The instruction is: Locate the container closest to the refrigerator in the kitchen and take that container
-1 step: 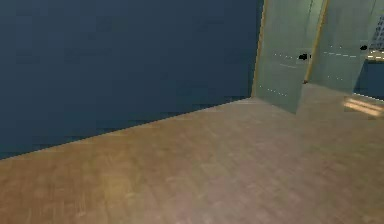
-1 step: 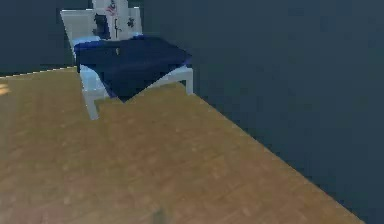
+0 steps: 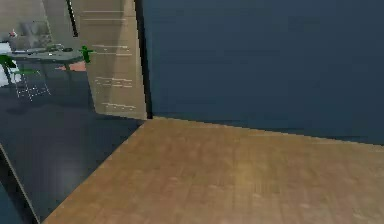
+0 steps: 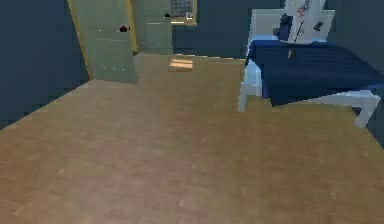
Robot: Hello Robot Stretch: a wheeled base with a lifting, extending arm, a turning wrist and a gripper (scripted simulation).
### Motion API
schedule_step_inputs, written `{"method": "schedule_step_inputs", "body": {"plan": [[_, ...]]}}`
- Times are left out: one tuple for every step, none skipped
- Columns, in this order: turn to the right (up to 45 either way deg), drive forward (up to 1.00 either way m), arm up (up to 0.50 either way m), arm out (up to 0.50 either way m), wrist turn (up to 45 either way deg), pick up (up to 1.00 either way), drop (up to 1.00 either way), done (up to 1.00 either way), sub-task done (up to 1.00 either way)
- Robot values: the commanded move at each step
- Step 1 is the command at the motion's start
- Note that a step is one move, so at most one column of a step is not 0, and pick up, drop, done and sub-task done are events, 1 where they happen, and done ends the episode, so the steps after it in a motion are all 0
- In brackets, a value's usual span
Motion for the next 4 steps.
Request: {"method": "schedule_step_inputs", "body": {"plan": [[-21.0,0.00,0.00,0.00,0.0,0.00,0.00,0.00,0.00],[0.0,1.00,0.00,0.00,0.0,0.00,0.00,0.00,0.00],[-18.0,0.00,0.00,0.00,0.0,0.00,0.00,0.00,0.00],[0.0,0.10,0.00,0.00,0.0,0.00,0.00,0.00,0.00]]}}
